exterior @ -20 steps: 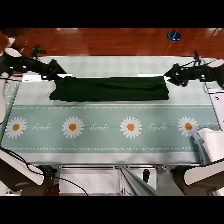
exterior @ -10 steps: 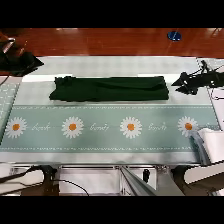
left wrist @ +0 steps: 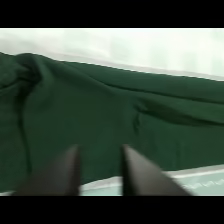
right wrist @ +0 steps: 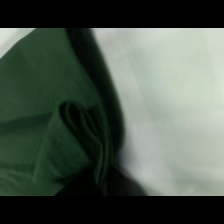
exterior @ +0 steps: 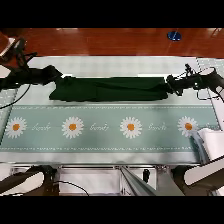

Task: Fold the shirts.

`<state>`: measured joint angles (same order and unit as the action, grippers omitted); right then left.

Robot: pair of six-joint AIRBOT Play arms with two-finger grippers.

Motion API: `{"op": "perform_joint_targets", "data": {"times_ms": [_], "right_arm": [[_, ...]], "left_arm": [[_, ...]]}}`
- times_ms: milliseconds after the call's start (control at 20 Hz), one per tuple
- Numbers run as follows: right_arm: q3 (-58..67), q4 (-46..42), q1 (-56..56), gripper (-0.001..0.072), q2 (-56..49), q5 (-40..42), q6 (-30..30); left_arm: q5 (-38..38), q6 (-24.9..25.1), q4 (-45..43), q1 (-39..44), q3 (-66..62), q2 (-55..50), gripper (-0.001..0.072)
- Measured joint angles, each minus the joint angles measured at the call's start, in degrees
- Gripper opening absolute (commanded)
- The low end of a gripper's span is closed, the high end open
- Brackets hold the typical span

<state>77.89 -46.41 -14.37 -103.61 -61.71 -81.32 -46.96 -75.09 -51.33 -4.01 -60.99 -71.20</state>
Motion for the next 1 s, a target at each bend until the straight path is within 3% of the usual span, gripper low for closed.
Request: {"op": "perform_joint_targets", "data": {"times_ms": [200, 450, 750, 1000], "right_arm": [[-1.09, -5.20, 0.22, 0.0021, 8.07, -4.66, 0.92], [-12.26, -14.86, 0.22, 0.0021, 29.55, -9.20, 1.25], [-26.47, -14.21, 0.22, 0.0021, 58.60, -12.35, -1.64], [-29.57, -11.82, 0.22, 0.0021, 72.52, -16.65, -4.48]], "left_arm": [[-0.44, -0.39, 0.96, 3.82, 0.39, -0.44, 0.0016], [0.04, -0.59, 1.40, 13.35, 0.48, -1.31, 0.0016], [1.49, -2.64, 2.03, 29.66, -3.93, -10.14, 0.0016], [1.05, -5.92, 5.25, 41.51, -12.02, -21.27, 0.0017]]}}
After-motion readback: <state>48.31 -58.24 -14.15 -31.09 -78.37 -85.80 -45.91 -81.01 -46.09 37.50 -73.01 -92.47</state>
